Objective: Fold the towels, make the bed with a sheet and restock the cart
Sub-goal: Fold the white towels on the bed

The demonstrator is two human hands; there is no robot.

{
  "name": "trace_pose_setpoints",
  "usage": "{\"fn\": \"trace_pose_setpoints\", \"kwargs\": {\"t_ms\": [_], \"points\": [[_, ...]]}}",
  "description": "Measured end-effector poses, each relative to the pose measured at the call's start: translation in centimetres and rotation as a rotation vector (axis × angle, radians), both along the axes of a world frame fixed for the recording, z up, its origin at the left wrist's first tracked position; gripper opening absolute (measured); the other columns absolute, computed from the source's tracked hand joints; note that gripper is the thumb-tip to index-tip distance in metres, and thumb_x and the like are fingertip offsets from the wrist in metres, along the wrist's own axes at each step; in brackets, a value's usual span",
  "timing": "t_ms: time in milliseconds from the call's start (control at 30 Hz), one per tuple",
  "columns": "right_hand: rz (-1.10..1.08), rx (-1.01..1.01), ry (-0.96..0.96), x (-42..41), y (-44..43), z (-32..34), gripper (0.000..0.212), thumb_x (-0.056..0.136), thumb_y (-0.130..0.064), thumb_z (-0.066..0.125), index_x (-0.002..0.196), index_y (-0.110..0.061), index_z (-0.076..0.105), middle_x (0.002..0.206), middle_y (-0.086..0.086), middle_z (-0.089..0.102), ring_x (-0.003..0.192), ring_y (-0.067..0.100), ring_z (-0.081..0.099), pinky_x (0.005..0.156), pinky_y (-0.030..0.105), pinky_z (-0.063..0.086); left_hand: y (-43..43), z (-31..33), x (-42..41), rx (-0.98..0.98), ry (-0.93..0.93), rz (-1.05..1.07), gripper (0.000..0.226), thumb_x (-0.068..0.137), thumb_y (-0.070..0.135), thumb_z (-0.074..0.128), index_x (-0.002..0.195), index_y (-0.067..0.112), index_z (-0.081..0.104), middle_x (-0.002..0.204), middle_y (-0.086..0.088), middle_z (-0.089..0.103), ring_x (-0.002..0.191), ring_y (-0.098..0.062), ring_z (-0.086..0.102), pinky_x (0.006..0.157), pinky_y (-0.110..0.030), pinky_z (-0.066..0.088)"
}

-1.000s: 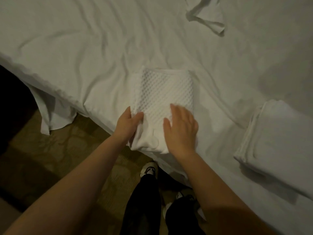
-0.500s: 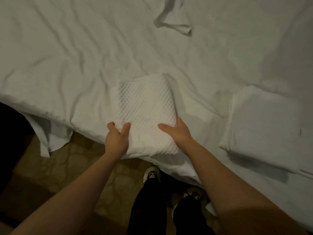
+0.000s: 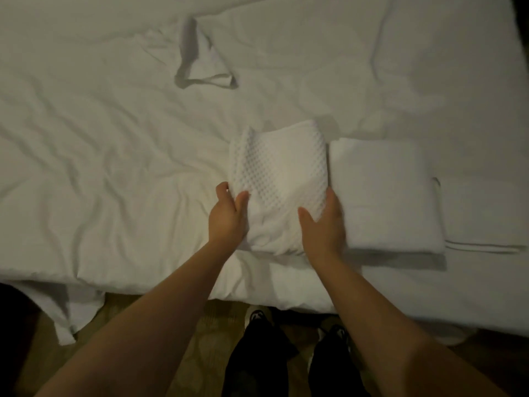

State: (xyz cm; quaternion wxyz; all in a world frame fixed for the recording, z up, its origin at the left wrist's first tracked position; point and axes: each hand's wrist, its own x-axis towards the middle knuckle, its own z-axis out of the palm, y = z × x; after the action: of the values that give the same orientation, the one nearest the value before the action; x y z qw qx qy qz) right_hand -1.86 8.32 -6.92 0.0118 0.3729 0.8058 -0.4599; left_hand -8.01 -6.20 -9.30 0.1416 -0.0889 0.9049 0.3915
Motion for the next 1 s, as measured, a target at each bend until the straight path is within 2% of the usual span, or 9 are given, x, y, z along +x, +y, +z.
{"fn": "trace_pose_setpoints", "kwargs": {"t_ms": [100,167,267,367,500,633,733,900,1000], "points": [[0.231,0.232,-0.143,-0.1,-1.4,0.6,0.072,0.091,-0.013,0.052,0.151,-0.025,0.015,0.156,0.005,0.014,0.142,0.022,0.017,0.114,0.033,0.018,0.2,-1.9,-0.9,-0.044,-0.126,-0.017,0.048,0.098,0.037,0.041,0.131,0.004,0.033,0.112,-0.023,0.060,0.100,-0.041,0.058,0.077,-0.038,0.042],[0.372,0.280,-0.153,-0.8,-2.5,0.6,0.072,0.092,-0.015,0.049,0.152,-0.028,0.011,0.159,0.002,0.004,0.145,0.022,0.006,0.118,0.035,0.011,-0.3,-2.7,-1.5,-0.039,-0.173,-0.003,0.051,0.096,0.041,0.042,0.133,0.006,0.035,0.118,-0.019,0.058,0.106,-0.038,0.056,0.084,-0.038,0.043],[0.550,0.340,-0.178,-3.3,-3.8,-0.1,0.067,0.094,-0.018,0.044,0.152,-0.028,0.011,0.160,0.002,0.001,0.146,0.024,0.000,0.120,0.039,0.003,-2.1,-3.3,-3.6,-0.093,-0.052,0.064,0.061,0.093,0.049,0.042,0.137,0.007,0.037,0.131,-0.018,0.050,0.118,-0.036,0.050,0.097,-0.046,0.042],[0.697,0.405,-0.178,-6.8,-4.9,-1.3,0.063,0.095,-0.023,0.040,0.152,-0.026,0.013,0.160,0.003,0.005,0.147,0.022,0.001,0.118,0.039,-0.001,-5.5,-3.7,-6.6,-0.302,0.052,0.091,0.061,0.097,0.044,0.041,0.146,0.011,0.028,0.148,-0.017,0.032,0.135,-0.034,0.032,0.108,-0.048,0.027],[0.748,0.443,-0.119,-13.0,-7.1,-2.8,0.058,0.096,-0.026,0.039,0.151,-0.022,0.019,0.159,0.004,0.011,0.145,0.021,0.010,0.118,0.037,0.003,-10.3,-6.2,-10.6,-0.474,0.056,-0.051,0.057,0.099,0.043,0.031,0.151,0.024,0.016,0.158,-0.007,0.011,0.146,-0.022,0.008,0.116,-0.047,0.006],[0.818,0.517,-0.062,-18.9,-9.8,-5.2,0.060,0.098,-0.034,0.037,0.152,-0.023,0.012,0.159,0.004,0.009,0.144,0.021,0.014,0.118,0.036,0.003,-11.6,-9.6,-12.4,-0.560,0.127,-0.033,0.056,0.095,0.043,0.019,0.150,0.030,0.021,0.158,-0.001,0.017,0.146,-0.018,0.010,0.116,-0.044,0.002],[0.782,0.490,-0.043,-22.9,-11.6,-6.9,0.065,0.098,-0.032,0.042,0.152,-0.025,0.006,0.160,0.004,0.001,0.145,0.023,0.010,0.118,0.036,0.013,-11.7,-11.3,-12.8,-0.554,0.137,0.002,0.065,0.088,0.046,0.010,0.150,0.030,0.021,0.158,0.001,0.019,0.145,-0.016,0.013,0.115,-0.041,0.002],[0.740,0.423,-0.043,-28.7,-13.1,-8.4,0.064,0.098,-0.032,0.044,0.151,-0.030,0.010,0.159,0.009,-0.005,0.146,0.027,0.009,0.116,0.038,0.023,-11.9,-12.9,-13.3,-0.559,0.168,0.023,0.061,0.087,0.041,0.023,0.147,0.027,0.030,0.153,-0.003,0.031,0.141,-0.018,0.023,0.111,-0.039,0.007],[0.766,0.550,-0.030,-31.2,-12.8,-8.8,0.056,0.096,-0.033,0.045,0.147,-0.038,0.024,0.159,0.014,-0.006,0.144,0.031,0.011,0.116,0.037,0.021,-11.8,-13.5,-13.3,-0.566,0.227,0.036,0.058,0.085,0.036,0.032,0.142,0.027,0.032,0.147,-0.007,0.041,0.135,-0.018,0.027,0.107,-0.041,0.013]]}}
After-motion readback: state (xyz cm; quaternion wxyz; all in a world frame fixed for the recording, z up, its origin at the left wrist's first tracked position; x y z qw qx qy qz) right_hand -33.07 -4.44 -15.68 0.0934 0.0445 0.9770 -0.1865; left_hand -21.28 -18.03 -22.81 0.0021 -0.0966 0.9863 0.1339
